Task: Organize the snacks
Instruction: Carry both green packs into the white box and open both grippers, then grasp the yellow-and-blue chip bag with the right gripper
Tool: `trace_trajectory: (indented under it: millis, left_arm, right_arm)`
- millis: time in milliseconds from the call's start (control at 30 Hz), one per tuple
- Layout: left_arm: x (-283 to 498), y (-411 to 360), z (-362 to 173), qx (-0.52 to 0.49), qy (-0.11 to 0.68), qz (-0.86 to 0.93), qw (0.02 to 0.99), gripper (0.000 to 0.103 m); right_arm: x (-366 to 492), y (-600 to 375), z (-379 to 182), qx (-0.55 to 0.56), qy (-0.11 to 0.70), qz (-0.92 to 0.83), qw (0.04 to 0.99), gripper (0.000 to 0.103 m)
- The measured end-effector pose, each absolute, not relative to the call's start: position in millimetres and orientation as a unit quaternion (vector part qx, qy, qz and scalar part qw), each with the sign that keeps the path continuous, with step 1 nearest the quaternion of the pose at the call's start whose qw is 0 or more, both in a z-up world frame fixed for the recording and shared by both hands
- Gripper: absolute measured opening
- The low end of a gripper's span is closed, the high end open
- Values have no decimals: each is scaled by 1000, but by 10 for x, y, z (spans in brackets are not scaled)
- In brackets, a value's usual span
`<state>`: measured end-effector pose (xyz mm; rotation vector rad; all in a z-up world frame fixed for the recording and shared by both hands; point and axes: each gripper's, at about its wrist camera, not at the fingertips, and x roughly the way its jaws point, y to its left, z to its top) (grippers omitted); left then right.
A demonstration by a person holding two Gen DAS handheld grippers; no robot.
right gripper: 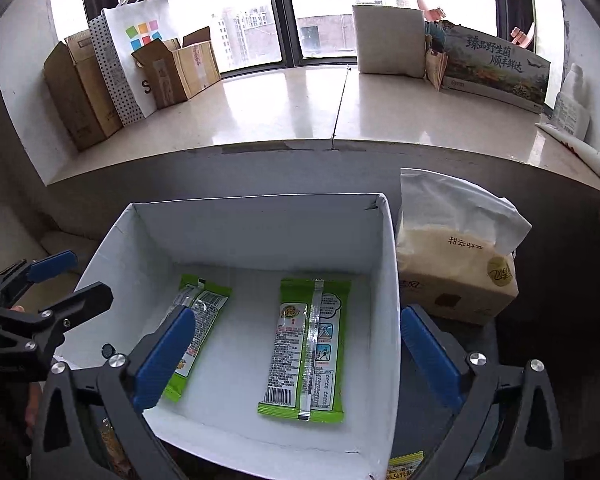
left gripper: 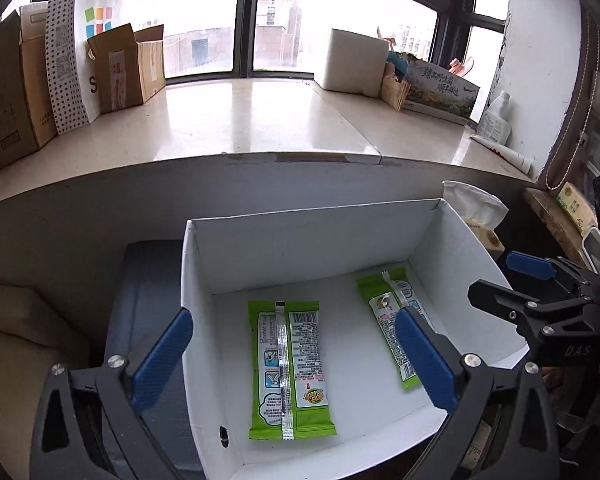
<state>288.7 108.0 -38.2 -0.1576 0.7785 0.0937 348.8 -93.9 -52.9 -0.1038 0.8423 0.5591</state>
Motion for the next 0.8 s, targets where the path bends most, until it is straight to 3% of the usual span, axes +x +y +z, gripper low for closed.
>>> trace_trajectory:
  millis: [133, 500, 633, 800]
  left_arm:
    - [2547, 1015, -211, -54, 307, 56, 948, 103]
    - [1354, 818, 56, -94, 324, 2, 942, 103]
    - [845, 702, -93, -117, 330, -18, 937, 103]
    - [354, 614, -324, -122, 351, -18, 928, 103]
  right_arm:
    - [3304, -1050, -364, -50, 356, 280, 890, 103]
    - [2111, -1917, 288, 13, 268, 315, 910, 103]
    - [1670, -2308, 144, 31, 264, 289, 920, 103]
    - [1514, -2559, -447, 10, 332, 235, 913, 103]
